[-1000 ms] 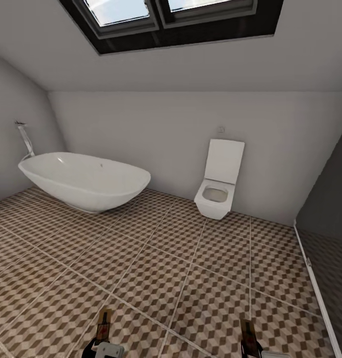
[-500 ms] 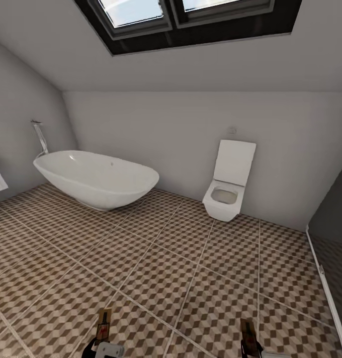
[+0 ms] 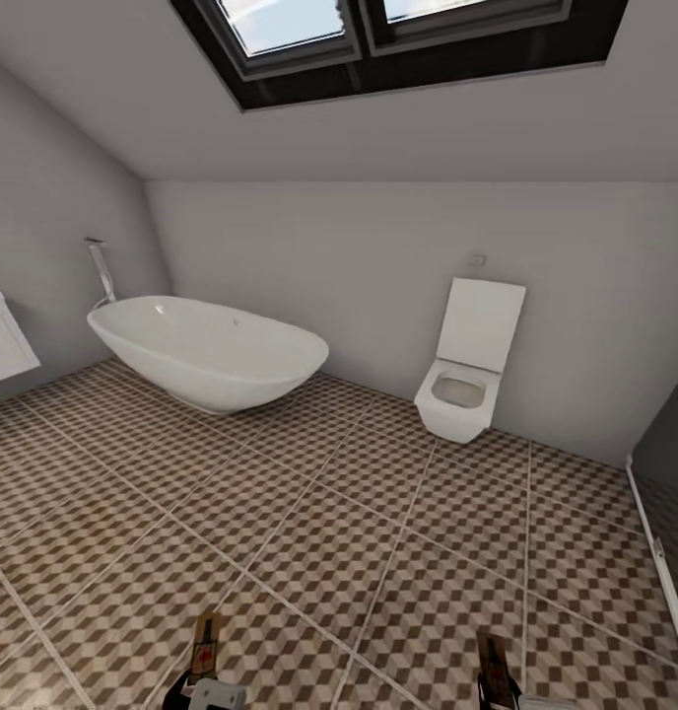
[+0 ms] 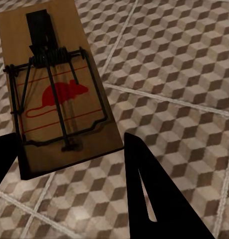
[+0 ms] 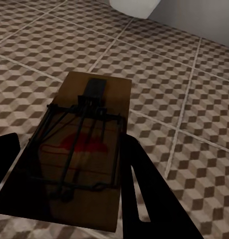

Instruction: Take the four mousetraps from the cabinet in the bathroom and place them on the bathroom floor. Make sure all four end up on the same floor surface, and ensure that at least two of them are either under or directly next to the same bathroom sink.

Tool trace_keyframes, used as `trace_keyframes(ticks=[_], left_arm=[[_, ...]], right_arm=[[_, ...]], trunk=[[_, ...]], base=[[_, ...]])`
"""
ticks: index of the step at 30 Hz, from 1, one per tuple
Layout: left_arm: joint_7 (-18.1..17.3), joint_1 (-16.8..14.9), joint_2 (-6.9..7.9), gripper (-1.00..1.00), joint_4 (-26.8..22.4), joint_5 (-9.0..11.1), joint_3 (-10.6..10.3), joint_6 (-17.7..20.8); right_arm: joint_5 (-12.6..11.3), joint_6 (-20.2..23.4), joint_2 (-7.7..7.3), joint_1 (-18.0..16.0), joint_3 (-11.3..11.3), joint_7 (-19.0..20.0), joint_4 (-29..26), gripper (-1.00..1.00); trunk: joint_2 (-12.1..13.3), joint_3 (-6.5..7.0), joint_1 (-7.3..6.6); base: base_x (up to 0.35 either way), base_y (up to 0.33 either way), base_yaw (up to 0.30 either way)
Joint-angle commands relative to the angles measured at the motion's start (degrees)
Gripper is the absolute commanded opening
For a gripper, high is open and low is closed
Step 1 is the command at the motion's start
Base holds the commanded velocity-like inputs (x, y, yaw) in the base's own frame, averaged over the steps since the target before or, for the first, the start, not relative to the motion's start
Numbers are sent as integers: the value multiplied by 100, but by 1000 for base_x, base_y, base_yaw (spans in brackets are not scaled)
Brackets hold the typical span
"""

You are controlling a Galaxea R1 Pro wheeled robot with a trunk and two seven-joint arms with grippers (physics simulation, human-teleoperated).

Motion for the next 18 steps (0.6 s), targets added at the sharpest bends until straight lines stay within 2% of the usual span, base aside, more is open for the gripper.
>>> trace_keyframes(ticks=[1, 18], left_arm=[[68, -6, -7, -100, 18, -53, -33, -5], [68, -6, -7, -100, 18, -52, -33, -8]], right_arm=[[62, -14, 5, -4, -26, -30, 2, -100], [61, -19, 5, -5, -25, -26, 1, -100]], trunk=[[-3, -5, 0], [-3, -5, 0]], base=[[0, 0, 95], [0, 0, 91]])
